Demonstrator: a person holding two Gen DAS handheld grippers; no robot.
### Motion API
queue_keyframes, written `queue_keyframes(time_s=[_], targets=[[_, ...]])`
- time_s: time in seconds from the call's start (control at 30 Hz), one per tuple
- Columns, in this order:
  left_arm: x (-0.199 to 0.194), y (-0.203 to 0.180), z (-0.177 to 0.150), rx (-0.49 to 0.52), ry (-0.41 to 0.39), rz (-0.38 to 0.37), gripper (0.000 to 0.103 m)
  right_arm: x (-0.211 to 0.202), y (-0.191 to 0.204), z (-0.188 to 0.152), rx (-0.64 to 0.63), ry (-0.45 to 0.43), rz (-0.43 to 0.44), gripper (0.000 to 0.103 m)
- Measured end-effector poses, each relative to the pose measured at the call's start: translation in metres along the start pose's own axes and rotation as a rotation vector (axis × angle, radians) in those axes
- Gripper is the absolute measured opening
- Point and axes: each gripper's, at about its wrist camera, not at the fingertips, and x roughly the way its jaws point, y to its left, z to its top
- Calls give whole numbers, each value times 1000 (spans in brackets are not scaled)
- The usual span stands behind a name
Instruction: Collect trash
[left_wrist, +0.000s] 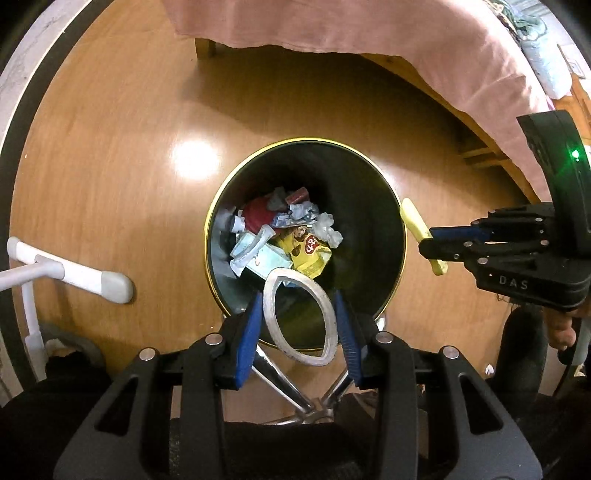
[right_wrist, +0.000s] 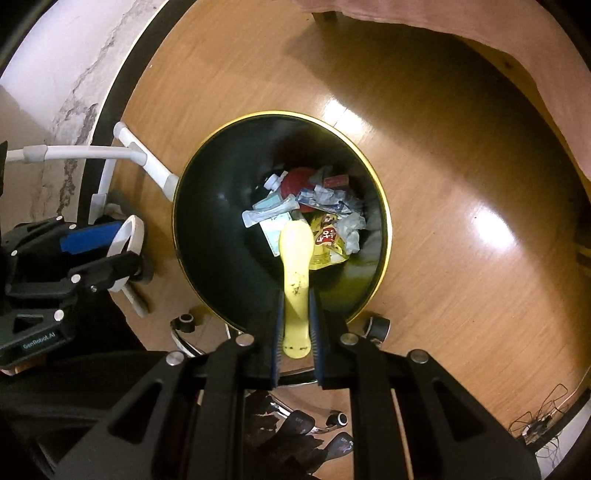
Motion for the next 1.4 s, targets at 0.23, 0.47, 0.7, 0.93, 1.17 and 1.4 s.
queue_keyframes(time_s=[0.23,0.47,0.7,0.93,1.17,1.4], targets=[[1,2,1,-8,13,-8,41,-6,0,2,-4,2,-3,14],[-2,6,2,-34,9,-21,63,-6,0,2,-7,-3,1,14],[-6,8,2,-45,-9,-24,63,-10,1,2,-10,-16,9,14],[-26,17,4,-96,-98,-4,79,-25,3,1,-17,-85,22,76],[-98,10,25,-38,-313,252,93,-77,-17,12,20,-227,-61,82],[-242,-21,4,4,-607,313,96,-212,25,17,-70,-581,-278,95]])
